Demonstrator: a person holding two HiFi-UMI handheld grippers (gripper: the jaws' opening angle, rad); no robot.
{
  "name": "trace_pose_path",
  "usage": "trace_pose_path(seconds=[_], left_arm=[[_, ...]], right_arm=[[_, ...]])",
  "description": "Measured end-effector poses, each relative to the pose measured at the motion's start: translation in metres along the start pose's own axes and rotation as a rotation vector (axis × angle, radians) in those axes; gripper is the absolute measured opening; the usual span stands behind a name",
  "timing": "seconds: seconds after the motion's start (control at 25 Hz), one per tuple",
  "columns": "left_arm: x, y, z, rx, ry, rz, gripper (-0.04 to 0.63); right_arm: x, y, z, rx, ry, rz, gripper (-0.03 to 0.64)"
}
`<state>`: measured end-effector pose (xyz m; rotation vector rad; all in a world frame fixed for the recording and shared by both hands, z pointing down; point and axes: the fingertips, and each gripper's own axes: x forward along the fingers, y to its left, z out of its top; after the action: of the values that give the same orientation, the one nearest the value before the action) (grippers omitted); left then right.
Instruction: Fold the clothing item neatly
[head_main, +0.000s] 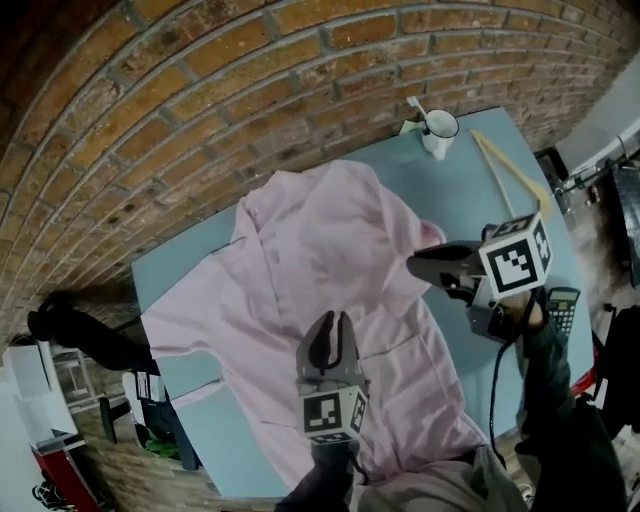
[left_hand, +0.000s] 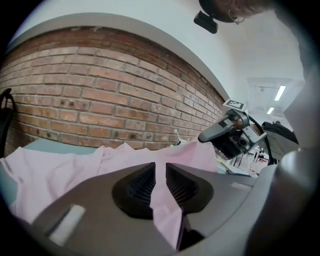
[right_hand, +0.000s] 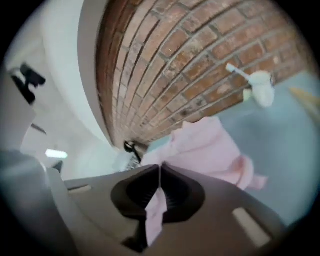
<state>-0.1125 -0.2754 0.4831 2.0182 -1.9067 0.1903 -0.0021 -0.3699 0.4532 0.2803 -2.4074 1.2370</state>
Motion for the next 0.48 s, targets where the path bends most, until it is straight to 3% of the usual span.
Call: trace_pose_path(seconds=[0.08,0.24,0.32,0.4,0.44,0.48], left_arm=[[-0.029,0.018,-0.002,-0.020,-0.003,0.046,0.072],[-0.080,0.047,-0.016,-0.046,0.018,0.119,0.072],[-0.101,0.059,-0.026,-0.047,0.037,0.156,0.072],[-0.119,0.068,-0.036,-0.056,0.054,0.189,0.072],[-0.127,0.071,-0.041,-0.061,0.061,0.204,0.072],[-0.134,0.073,-0.046,-0.064,0.067,0.218,0.072]], right_arm=[[0.029,0.036,-0.015,0.141,-0.035,0.180,0.012],[0.080,0.083,-0.060,0.301,0.014,0.389,0.012],[0.106,0.087,-0.086,0.344,0.068,0.402,0.012],[0.128,0.077,-0.119,0.382,0.135,0.338,0.019],[0.135,0.070,-0.133,0.418,0.144,0.302,0.035],[0.139,0.063,-0.142,0.468,0.130,0.284,0.110]])
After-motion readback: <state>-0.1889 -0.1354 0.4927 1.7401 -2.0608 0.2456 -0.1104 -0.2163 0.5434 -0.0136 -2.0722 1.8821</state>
